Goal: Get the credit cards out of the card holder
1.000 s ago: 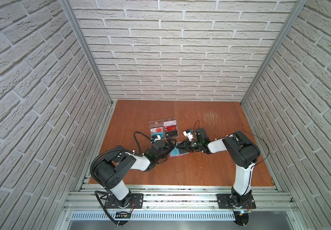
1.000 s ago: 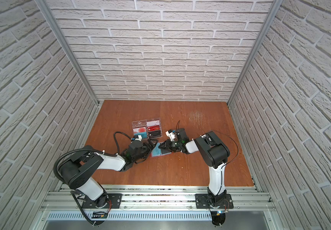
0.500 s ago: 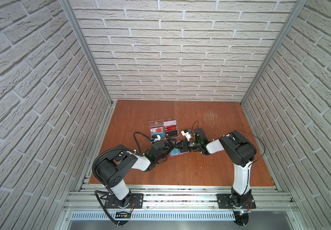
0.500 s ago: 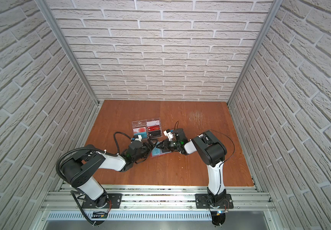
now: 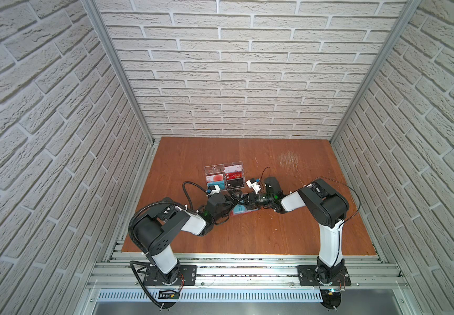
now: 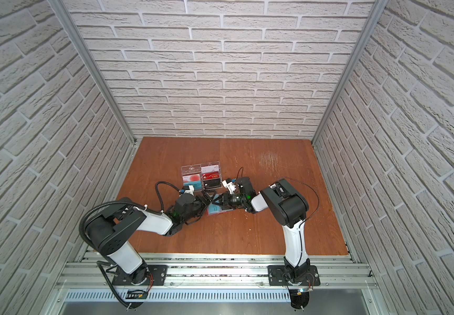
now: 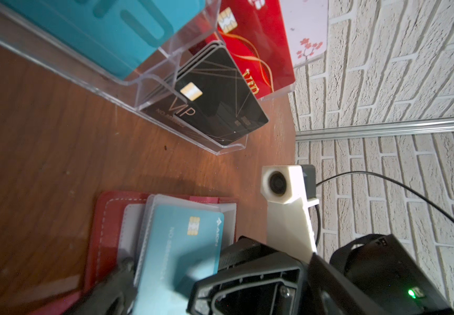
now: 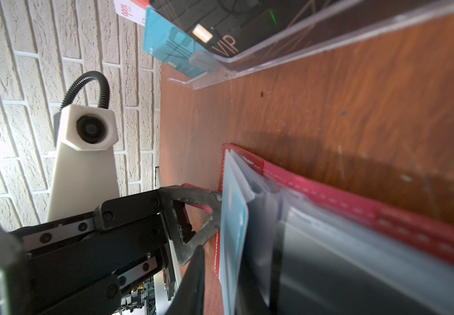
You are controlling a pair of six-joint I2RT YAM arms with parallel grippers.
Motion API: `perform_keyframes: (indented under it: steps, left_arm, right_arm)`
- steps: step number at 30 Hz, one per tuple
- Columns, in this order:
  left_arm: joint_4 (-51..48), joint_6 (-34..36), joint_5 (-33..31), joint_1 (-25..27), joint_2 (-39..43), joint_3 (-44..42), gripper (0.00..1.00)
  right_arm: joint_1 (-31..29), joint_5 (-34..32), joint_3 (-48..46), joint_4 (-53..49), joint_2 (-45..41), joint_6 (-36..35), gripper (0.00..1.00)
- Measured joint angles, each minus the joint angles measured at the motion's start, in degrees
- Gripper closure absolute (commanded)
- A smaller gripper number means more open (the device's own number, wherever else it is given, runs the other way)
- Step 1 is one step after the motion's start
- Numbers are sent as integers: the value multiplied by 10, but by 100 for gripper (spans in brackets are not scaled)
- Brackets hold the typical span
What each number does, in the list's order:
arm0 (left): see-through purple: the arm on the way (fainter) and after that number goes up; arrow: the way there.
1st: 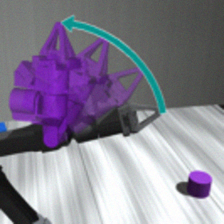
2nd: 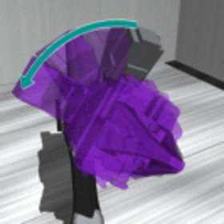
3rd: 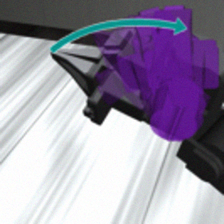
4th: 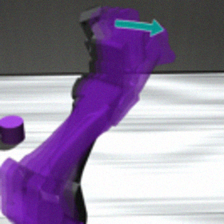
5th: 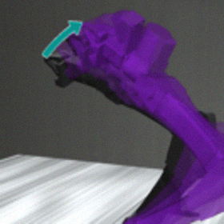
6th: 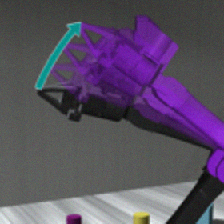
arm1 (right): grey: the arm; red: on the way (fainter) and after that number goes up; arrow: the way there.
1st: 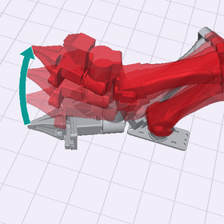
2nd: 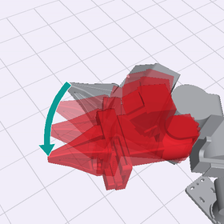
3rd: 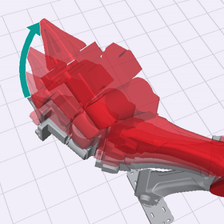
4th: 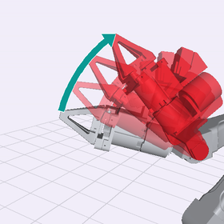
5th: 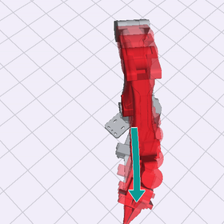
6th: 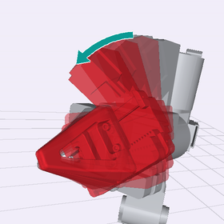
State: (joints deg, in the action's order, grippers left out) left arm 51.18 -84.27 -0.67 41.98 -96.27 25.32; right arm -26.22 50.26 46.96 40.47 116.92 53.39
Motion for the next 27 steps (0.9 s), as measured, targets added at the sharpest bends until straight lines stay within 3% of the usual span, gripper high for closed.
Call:
perform_keyframes:
  steps: [12,27]
  left_arm:
    - [48,-9,5,-5,-12,-17,2]
    - [57,-11,9,-11,-14,-21,2]
  right_arm:
    - [24,15,-17,56,0,38,85]
    - [37,-1,-18,-1,-4,0,87]
